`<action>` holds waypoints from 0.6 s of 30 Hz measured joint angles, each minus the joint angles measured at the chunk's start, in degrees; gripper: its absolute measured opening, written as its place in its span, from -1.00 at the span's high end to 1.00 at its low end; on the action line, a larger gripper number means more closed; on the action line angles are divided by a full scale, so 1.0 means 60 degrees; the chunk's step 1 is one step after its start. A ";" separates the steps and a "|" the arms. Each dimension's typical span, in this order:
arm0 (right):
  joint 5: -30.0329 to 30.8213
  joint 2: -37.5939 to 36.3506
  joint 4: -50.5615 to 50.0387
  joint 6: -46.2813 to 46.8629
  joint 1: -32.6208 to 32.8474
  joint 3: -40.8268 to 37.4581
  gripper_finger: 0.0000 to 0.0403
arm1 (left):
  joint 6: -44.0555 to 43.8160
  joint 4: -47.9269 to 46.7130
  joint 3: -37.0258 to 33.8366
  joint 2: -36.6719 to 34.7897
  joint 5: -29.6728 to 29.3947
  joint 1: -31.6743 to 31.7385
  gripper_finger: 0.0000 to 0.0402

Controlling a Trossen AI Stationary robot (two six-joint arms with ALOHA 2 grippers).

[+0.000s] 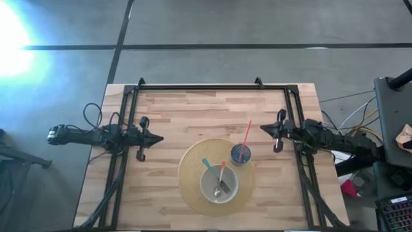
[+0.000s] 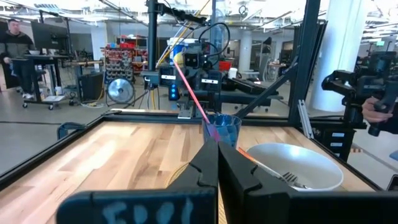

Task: Pick & Place Utensil
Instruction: Return to Home Position

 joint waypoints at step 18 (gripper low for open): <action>-0.0706 -0.0006 -0.0064 -0.0022 -0.0133 0.0000 0.96 | -0.0140 -0.1368 -0.0004 0.0084 -0.0146 -0.0002 0.99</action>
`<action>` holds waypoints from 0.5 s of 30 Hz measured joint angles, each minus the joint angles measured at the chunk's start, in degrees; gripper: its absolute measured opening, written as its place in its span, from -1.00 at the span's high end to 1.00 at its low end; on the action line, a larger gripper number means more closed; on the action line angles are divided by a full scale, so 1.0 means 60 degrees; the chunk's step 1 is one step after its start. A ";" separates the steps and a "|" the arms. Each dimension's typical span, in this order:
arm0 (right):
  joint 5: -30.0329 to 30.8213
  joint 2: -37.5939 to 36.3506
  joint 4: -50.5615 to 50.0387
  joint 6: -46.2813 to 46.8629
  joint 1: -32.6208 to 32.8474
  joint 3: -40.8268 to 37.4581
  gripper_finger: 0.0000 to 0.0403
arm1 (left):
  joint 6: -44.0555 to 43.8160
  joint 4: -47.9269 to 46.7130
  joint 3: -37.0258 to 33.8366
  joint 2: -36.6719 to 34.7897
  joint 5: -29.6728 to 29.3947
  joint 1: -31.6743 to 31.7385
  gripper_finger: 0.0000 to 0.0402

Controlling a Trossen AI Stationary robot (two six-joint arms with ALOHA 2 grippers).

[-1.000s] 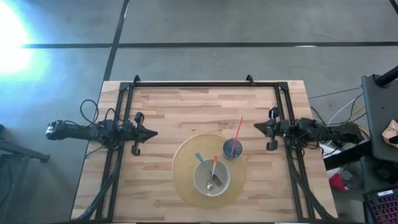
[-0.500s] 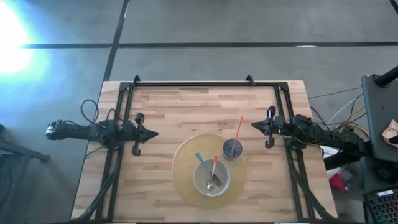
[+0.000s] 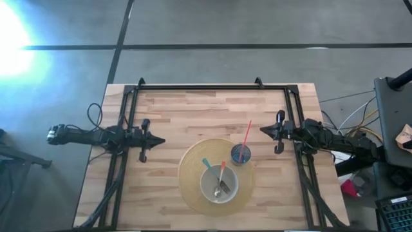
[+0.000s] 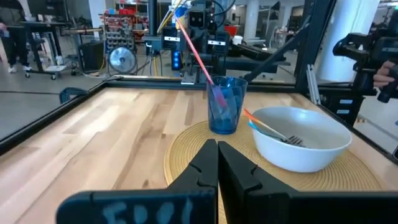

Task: Pick & Place Utensil
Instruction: Return to Home Position

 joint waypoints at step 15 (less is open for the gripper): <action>0.0015 0.0000 -0.0002 -0.0076 0.0007 0.0000 0.96 | 0.1063 0.1107 0.0000 -0.0181 -0.0010 0.0002 0.99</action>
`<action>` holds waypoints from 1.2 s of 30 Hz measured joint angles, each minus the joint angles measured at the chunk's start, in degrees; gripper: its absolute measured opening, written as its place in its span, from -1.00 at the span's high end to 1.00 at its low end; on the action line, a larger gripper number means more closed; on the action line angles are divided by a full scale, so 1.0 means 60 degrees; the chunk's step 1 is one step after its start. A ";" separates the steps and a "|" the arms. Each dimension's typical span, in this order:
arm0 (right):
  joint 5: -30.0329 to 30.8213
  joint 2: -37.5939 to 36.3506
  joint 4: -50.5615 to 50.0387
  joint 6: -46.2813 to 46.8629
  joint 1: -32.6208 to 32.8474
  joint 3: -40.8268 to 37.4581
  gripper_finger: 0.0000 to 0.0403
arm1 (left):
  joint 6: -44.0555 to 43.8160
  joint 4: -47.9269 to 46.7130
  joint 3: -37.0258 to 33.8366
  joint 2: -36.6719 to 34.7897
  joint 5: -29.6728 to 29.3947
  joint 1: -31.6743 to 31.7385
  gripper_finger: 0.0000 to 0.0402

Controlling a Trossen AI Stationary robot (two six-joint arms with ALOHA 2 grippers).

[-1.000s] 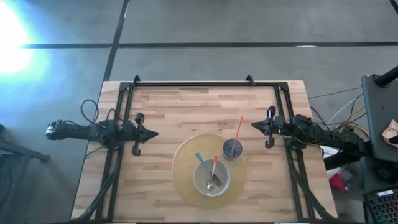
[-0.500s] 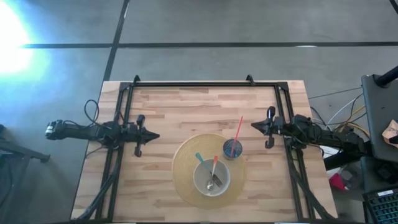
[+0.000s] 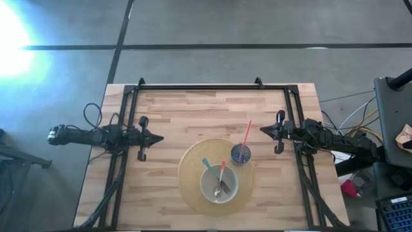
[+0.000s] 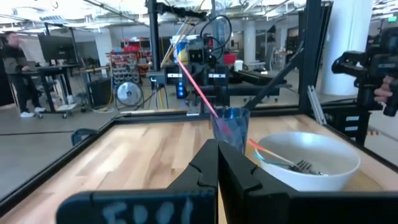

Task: Pick & Place Utensil
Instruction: Return to Home Position

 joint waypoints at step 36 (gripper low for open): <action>0.0004 0.0000 0.0001 0.0063 0.0000 0.0000 0.96 | -0.0843 -0.0746 0.0010 -0.0041 0.0192 -0.0002 0.99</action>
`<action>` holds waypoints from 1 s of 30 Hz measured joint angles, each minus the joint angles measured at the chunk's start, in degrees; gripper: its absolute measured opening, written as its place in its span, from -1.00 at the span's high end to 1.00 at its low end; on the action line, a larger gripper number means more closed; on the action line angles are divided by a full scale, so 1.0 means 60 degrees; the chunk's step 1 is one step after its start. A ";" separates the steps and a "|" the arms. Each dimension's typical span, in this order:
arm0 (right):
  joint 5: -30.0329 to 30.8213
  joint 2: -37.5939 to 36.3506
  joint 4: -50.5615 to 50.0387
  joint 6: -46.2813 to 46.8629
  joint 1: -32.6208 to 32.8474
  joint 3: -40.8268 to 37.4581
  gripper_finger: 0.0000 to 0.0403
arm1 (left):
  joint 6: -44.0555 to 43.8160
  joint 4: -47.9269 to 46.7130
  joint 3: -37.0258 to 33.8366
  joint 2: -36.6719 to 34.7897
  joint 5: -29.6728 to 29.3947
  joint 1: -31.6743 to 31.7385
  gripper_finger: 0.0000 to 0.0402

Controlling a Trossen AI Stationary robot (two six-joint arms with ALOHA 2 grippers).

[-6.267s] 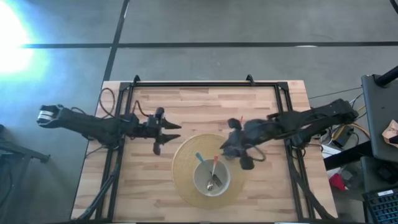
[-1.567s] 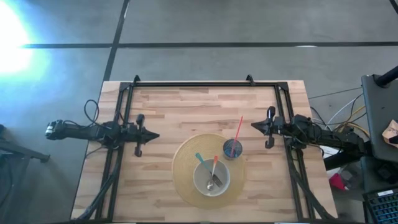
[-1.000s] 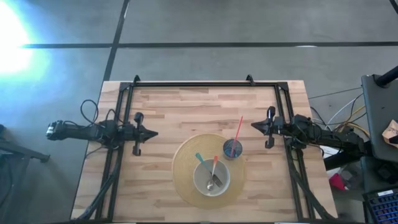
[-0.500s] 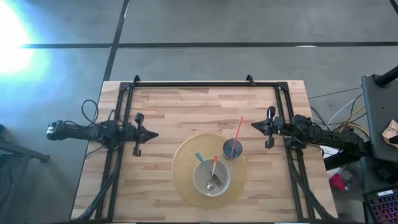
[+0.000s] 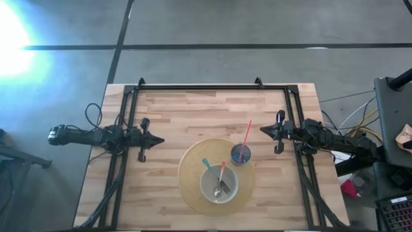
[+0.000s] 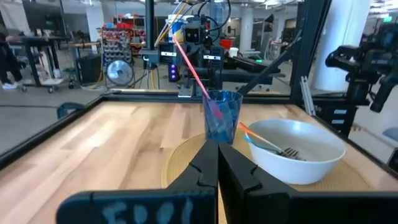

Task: Pick & Place Utensil
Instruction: Return to Home Position

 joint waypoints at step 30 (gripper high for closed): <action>-0.0004 0.0000 -0.0002 0.0000 0.0000 0.0000 0.96 | -0.0191 -0.0006 0.0001 0.0000 0.0000 0.0002 0.99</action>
